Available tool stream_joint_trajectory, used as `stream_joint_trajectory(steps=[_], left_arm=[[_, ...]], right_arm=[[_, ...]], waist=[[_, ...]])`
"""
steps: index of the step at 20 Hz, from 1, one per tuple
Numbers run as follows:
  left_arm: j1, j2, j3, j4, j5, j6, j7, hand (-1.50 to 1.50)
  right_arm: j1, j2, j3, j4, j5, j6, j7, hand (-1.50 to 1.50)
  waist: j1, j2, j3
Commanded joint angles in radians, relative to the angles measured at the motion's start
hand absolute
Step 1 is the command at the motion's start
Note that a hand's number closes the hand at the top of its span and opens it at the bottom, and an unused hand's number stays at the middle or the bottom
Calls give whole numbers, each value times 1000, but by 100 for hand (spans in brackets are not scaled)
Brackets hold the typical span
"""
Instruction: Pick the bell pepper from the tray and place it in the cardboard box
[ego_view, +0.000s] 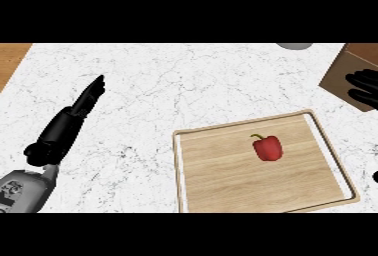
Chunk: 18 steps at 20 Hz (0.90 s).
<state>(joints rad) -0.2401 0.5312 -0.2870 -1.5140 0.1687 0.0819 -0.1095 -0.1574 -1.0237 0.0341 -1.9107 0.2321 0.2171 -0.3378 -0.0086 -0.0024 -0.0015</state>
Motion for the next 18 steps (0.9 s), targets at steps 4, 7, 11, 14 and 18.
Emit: stream_joint_trajectory(steps=[4,7,11,14,18], left_arm=[[36,-21,-20,-22,-38,1,-15,0],[-15,-38,-11,-12,-35,-12,15,0],[-32,-40,9,-27,-41,-24,54,0],[25,-56,0,-45,-67,-14,15,0],[-3,-39,60,-16,-51,-84,21,0]], right_arm=[[13,-60,182,-260,198,119,301,-150],[-53,-54,245,-321,264,193,451,-150],[-69,49,385,-389,357,265,647,-150],[-119,112,450,-432,344,386,797,-150],[-186,263,522,-345,414,455,865,-150]], waist=[[9,-2,-1],[13,0,-1],[17,1,0],[22,0,-1],[18,2,1]])
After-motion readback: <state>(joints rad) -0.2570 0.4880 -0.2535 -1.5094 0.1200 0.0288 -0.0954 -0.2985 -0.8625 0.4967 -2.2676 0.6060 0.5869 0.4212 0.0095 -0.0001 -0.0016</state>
